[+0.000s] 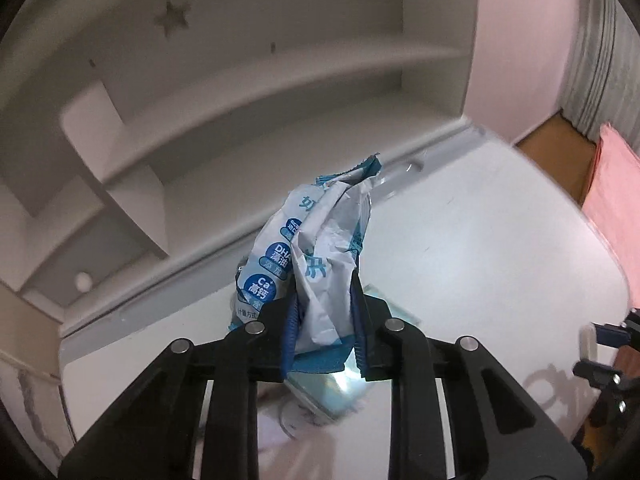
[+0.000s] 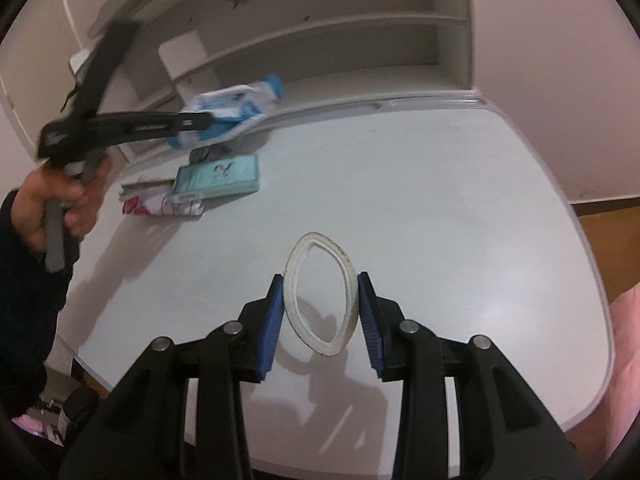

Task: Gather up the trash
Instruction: 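Grasp the blue-white wrapper with the left tool while the right tool holds the tape ring, then carry both items over the black bin and open both tools to drop them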

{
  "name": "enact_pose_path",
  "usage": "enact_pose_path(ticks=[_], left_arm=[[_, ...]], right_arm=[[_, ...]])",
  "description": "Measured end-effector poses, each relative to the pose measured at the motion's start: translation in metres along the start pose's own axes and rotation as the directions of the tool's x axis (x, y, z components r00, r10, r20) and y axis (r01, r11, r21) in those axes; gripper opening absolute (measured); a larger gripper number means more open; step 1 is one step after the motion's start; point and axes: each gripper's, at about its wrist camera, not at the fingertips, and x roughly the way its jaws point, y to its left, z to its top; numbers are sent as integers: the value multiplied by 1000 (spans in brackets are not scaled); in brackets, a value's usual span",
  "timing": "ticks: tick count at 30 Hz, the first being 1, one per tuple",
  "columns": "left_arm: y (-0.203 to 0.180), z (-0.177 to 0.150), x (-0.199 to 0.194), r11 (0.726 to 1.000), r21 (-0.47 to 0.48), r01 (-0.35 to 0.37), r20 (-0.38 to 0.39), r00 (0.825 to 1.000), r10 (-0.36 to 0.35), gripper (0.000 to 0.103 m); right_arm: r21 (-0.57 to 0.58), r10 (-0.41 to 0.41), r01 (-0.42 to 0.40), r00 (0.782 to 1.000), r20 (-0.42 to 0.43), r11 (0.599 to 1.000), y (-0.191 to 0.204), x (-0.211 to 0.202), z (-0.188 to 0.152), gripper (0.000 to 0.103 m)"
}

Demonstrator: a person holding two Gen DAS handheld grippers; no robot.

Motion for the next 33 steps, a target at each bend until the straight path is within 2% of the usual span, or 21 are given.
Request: enact_pose_path(ticks=[3, 7, 10, 11, 13, 16, 17, 18, 19, 20, 21, 22, 23, 25, 26, 28, 30, 33], left_arm=[[-31, -1, -27, 999, 16, 32, 50, 998, -33, 22], [-108, -8, -46, 988, 99, 122, 86, 988, -131, 22], [-179, -20, -48, 961, 186, 204, 75, 972, -221, 22], [-207, -24, -46, 943, 214, 256, 57, 960, -273, 22], [-247, -31, -44, 913, 257, 317, 28, 942, -335, 22], [-317, -44, -42, 846, 358, 395, -17, 909, -417, 22], [-345, -51, -41, 810, 399, 430, -44, 891, -451, 22], [-362, -55, -41, 786, 424, 449, -64, 881, -469, 22], [-387, -62, -40, 746, 464, 477, -96, 865, -493, 22], [-412, -70, -39, 704, 504, 500, -127, 849, -513, 22], [-427, -75, -38, 679, 530, 508, -141, 842, -520, 23], [-448, -82, -36, 640, 567, 519, -164, 832, -529, 23], [-471, -89, -33, 597, 594, 538, -200, 819, -538, 23], [-498, -98, -25, 549, 619, 562, -249, 803, -542, 23], [-515, -103, -21, 512, 630, 584, -284, 786, -549, 23], [-538, -112, -12, 458, 639, 619, -341, 761, -552, 23], [-565, -127, -1, 412, 653, 636, -390, 748, -537, 23], [-594, -140, 20, 360, 637, 682, -476, 715, -512, 23]], right_arm=[[33, -20, 18, 999, 34, 999, -25, -21, -7, 36], [139, -94, 82, 993, 77, 987, -84, -60, -35, 36], [250, -175, 149, 981, 84, 957, -138, -92, -66, 36], [280, -203, 173, 976, 83, 944, -151, -100, -74, 36], [355, -266, 223, 961, 78, 908, -186, -124, -101, 36], [472, -365, 301, 930, 48, 829, -241, -162, -152, 36], [504, -385, 319, 923, 29, 803, -255, -169, -166, 36], [533, -399, 332, 917, 11, 779, -268, -174, -180, 36], [579, -420, 353, 907, -20, 735, -289, -182, -205, 36], [603, -427, 364, 903, -42, 710, -300, -185, -219, 36], [629, -431, 374, 900, -67, 682, -313, -187, -235, 36], [659, -435, 385, 895, -98, 646, -327, -189, -255, 36], [684, -432, 393, 893, -125, 615, -338, -189, -273, 36], [722, -422, 400, 892, -165, 564, -354, -187, -304, 36], [737, -412, 402, 892, -184, 542, -360, -186, -319, 36], [769, -385, 401, 897, -218, 498, -373, -181, -347, 36], [796, -358, 390, 904, -235, 463, -382, -176, -368, 36], [818, -317, 379, 913, -255, 433, -389, -170, -391, 36]])
